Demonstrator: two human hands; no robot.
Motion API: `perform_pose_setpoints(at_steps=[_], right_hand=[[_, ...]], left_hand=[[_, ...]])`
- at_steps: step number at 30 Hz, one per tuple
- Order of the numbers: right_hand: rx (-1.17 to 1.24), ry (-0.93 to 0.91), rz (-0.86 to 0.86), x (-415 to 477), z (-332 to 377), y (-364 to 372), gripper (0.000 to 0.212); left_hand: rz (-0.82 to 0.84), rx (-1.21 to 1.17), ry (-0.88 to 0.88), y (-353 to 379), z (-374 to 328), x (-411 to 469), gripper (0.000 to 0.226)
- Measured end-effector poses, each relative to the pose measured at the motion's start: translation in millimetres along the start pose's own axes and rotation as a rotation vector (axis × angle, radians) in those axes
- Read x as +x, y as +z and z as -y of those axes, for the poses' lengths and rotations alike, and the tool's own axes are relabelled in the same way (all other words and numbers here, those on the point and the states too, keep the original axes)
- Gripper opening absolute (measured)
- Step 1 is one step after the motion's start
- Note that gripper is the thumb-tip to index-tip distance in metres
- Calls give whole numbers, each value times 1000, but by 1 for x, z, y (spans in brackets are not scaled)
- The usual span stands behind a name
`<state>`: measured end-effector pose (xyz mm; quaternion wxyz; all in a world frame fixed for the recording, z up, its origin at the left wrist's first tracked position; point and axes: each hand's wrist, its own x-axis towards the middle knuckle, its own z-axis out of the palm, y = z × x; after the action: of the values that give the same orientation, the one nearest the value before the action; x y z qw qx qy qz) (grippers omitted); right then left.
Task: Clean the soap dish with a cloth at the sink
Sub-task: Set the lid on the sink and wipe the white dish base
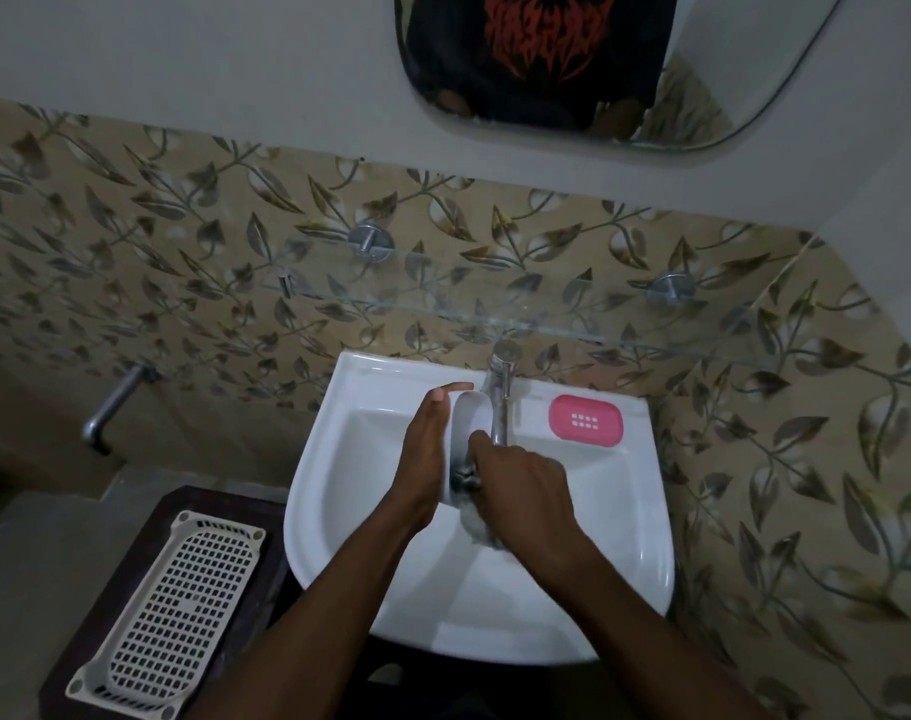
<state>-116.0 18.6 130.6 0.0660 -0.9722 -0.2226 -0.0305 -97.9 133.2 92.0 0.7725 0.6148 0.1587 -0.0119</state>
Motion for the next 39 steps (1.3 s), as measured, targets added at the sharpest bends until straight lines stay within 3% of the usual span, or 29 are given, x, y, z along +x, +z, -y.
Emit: perform_pose_setpoints(at_steps=[5,7,8,9,13,15,17,22,25,27,29,31,34,39], right_hand=[[687,328,326,-2,-4,0,23],[952,405,356,-1,-5,-3,19],[970,407,347,-3,-7,-3,18],[882,370,316,-4,-11,-2,17],[101,53,111,-5,-15,3,26],[99,19,93,-8,-4,7,27],[364,126,157,-10,2,7,26],[1361,622,295,-4,7,-4,16],[1589,639,194,0,10,-8,27],[1487,540,113,1,11,-11,40],[1311,467,49,1,8,-14,48],[1111,335,-15,2,-2,-19,45],[672,-17,-18,6,-18,-30,34],[21,-470,-83,9,-30,-26,39]], left_hand=[[-9,28,142,-2,4,-2,39],[6,12,163,-4,4,0,40],[13,14,150,-5,5,2,39],[24,10,132,-6,6,4,38],[66,7,83,-5,4,3,37],[42,44,134,-3,1,-1,35],[35,77,202,-3,3,-4,38],[-20,92,404,-6,6,-3,42],[-10,172,478,-1,10,-4,31],[11,190,435,0,14,-7,30],[15,52,320,1,8,-14,67],[106,-169,68,-1,5,-18,84],[309,-371,-292,-9,0,-24,79],[432,-703,-396,-20,-16,-13,98]])
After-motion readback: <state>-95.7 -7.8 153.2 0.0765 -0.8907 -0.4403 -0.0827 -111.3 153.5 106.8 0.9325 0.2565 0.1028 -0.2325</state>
